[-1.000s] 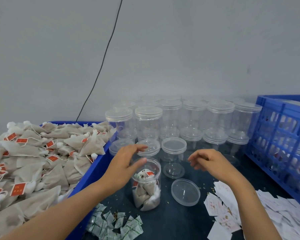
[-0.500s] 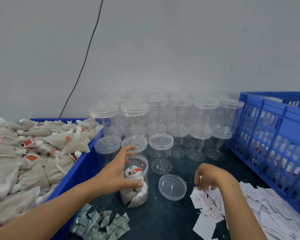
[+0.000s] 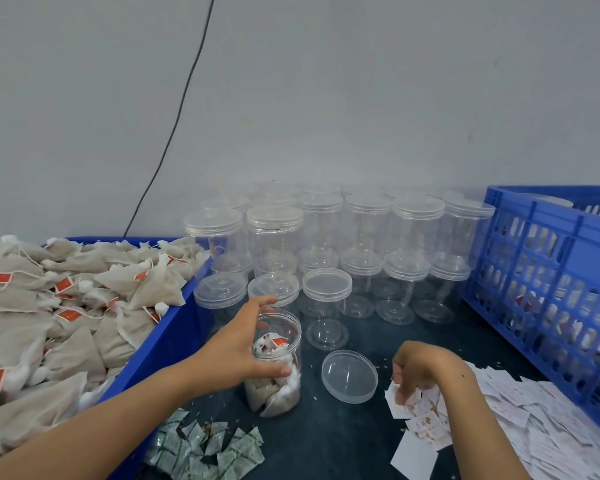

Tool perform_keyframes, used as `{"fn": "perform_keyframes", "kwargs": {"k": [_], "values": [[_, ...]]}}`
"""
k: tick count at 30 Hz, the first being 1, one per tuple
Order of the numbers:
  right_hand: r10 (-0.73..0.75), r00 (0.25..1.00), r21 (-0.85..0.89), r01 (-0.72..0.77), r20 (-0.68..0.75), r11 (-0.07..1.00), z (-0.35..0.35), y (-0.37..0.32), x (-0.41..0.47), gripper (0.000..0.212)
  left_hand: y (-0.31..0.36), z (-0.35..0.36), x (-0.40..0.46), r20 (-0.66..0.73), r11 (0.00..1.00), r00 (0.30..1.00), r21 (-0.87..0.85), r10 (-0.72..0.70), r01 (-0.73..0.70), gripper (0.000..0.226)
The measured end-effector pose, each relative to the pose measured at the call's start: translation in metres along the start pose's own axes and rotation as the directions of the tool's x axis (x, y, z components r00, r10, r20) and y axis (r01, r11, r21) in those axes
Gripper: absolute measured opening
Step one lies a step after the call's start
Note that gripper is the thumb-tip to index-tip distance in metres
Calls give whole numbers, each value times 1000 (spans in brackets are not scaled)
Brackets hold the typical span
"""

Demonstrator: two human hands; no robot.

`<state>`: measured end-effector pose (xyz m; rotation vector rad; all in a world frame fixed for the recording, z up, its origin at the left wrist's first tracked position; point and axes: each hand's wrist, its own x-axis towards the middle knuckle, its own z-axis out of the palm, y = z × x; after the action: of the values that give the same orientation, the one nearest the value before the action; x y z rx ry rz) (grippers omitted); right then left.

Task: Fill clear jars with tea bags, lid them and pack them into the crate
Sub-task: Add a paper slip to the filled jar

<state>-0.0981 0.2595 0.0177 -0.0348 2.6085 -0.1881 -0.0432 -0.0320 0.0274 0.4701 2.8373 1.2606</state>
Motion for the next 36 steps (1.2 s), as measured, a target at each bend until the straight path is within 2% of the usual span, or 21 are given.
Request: {"fn": "perform_keyframes", "kwargs": {"k": [2, 6, 9, 13, 16, 18, 20, 22, 26, 28, 30, 32, 34, 36], "values": [[-19, 999, 79, 23, -46, 997, -3, 4, 0, 19, 0, 0, 0, -2, 1000, 1000, -1, 1, -1, 97], [-36, 968, 241, 98, -249, 965, -13, 9, -4, 13, -3, 0, 0, 3, 1000, 1000, -9, 5, -5, 96], [0, 935, 270, 103, -355, 957, -19, 10, -6, 11, -3, 1, 1, -14, 999, 1000, -38, 8, -9, 98], [40, 944, 260, 50, -329, 964, -17, 12, -3, 35, -3, 0, 3, -45, 998, 999, -63, 13, -16, 109], [68, 953, 242, 6, -296, 970, -14, 12, -2, 35, -1, 1, 2, -59, 998, 998, -54, 27, -30, 109], [62, 942, 235, 19, -331, 972, -16, 11, -5, 33, 1, 3, 0, -71, 998, 997, -43, 43, -47, 109], [33, 907, 274, 92, -420, 957, -23, 7, -12, 26, 5, 5, -1, -83, 997, 994, -19, 71, -73, 109], [-12, 843, 346, 233, -537, 909, -31, -3, -22, 19, 8, 7, -2, -81, 995, 991, 24, 102, -101, 111], [-155, 724, 476, 584, -673, 658, -36, -36, -46, 13, 13, 9, -2, -49, 983, 987, 118, 150, -143, 118], [-254, 676, 470, 688, -692, 552, -32, -58, -56, 7, 13, 10, -2, -26, 974, 985, 151, 172, -166, 119], [-338, 642, 438, 739, -688, 512, -24, -79, -62, 9, 14, 10, -2, -14, 970, 982, 157, 190, -185, 121], [-393, 623, 371, 750, -677, 548, -13, -99, -64, 6, 15, 9, -3, -9, 965, 978, 160, 211, -207, 123], [-402, 621, 265, 710, -673, 652, -1, -114, -59, 3, 16, 8, -3, 1, 961, 973, 157, 232, -230, 124], [-409, 600, 104, 639, -687, 762, 10, -125, -55, 11, 16, 7, -4, 12, 960, 970, 143, 243, -242, 125]]}}
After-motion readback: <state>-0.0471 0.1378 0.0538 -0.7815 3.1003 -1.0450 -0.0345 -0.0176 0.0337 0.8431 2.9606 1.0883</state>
